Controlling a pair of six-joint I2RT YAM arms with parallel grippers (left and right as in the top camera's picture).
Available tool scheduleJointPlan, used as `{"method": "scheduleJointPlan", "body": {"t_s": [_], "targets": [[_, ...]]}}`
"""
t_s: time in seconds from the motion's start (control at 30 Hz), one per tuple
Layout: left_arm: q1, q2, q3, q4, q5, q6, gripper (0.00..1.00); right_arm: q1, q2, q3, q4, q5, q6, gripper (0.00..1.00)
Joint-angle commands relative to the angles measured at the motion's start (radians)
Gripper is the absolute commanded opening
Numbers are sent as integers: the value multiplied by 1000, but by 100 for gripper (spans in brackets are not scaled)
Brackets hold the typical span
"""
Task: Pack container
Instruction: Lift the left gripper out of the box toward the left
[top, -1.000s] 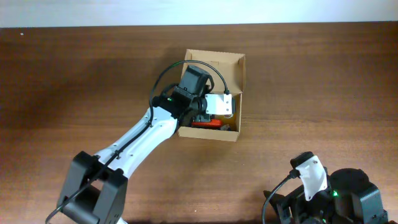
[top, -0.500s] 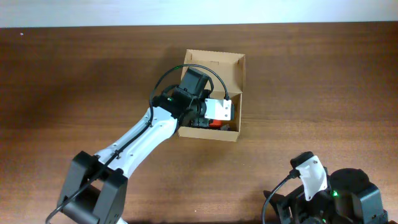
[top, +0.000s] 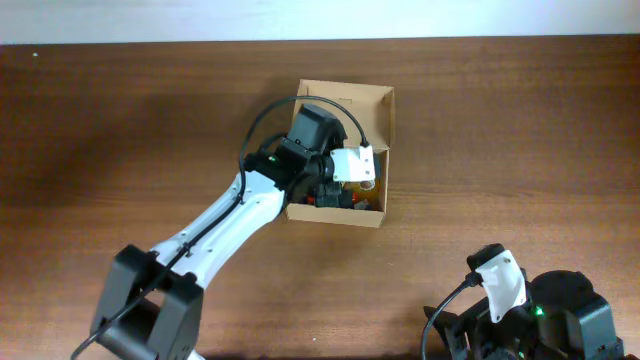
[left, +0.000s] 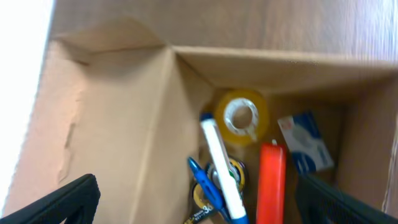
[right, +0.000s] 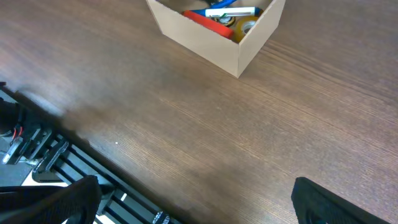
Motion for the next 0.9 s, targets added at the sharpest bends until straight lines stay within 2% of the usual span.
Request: {"method": "scheduleJointPlan", "body": {"t_s": [0.0, 0.23, 0.33, 0.57, 0.83, 0.87], "targets": [[25, -99, 81, 4, 4, -182, 100, -1, -3, 1, 4, -10, -6, 99], [142, -129, 154, 32, 4, -498, 100, -1, -3, 1, 4, -10, -6, 99], [204, -129, 160, 37, 4, -583, 100, -1, -3, 1, 4, -10, -6, 99], [292, -129, 160, 14, 4, -618, 100, -1, -3, 1, 4, -10, -6, 99], [328, -129, 160, -28, 7, -631, 99, -1, -3, 1, 8, -19, -6, 99], [329, -129, 160, -31, 7, -631, 84, -1, -3, 1, 7, -40, -3, 99]]}}
